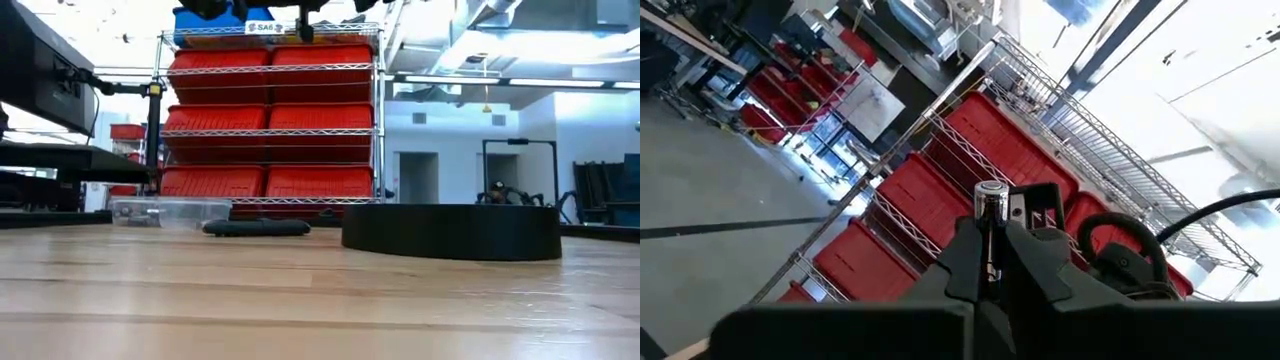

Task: Insert battery
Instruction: Insert the silver battery into the remote

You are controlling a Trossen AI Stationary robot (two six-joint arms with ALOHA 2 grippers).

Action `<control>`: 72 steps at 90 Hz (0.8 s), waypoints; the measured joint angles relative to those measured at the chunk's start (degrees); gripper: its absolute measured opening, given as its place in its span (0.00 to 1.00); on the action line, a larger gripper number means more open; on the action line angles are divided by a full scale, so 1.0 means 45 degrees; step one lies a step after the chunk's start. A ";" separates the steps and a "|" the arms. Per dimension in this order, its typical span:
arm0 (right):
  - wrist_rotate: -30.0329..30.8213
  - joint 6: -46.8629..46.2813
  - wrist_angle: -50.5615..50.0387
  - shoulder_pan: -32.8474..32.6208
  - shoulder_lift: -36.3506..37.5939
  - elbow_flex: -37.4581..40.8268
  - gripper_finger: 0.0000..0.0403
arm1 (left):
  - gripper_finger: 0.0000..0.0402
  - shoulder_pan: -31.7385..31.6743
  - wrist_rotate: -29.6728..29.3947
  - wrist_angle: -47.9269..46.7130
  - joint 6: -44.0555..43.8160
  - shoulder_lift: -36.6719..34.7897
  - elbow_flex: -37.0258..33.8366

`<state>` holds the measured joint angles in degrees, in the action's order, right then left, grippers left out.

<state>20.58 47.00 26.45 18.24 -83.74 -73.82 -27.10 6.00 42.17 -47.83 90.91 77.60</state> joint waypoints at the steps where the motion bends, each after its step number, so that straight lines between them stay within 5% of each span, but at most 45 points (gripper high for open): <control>1: 0.0000 0.0000 -0.0003 0.0003 0.0000 0.0000 0.27 | 0.01 -0.0003 0.0003 -0.0003 0.0000 0.0000 0.0000; 38: 0.0194 0.0005 -0.0108 0.0154 0.0000 0.0000 0.04 | 0.01 -0.0018 -0.0030 -0.0077 0.0300 0.0000 -0.0006; 72: 0.0185 0.0000 -0.0388 0.0242 0.0002 0.0000 0.04 | 0.01 -0.0247 0.0155 -0.0458 0.1220 0.0000 -0.0010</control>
<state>21.41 47.00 24.71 19.33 -83.73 -73.82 -28.21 6.70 40.11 -42.34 90.91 77.56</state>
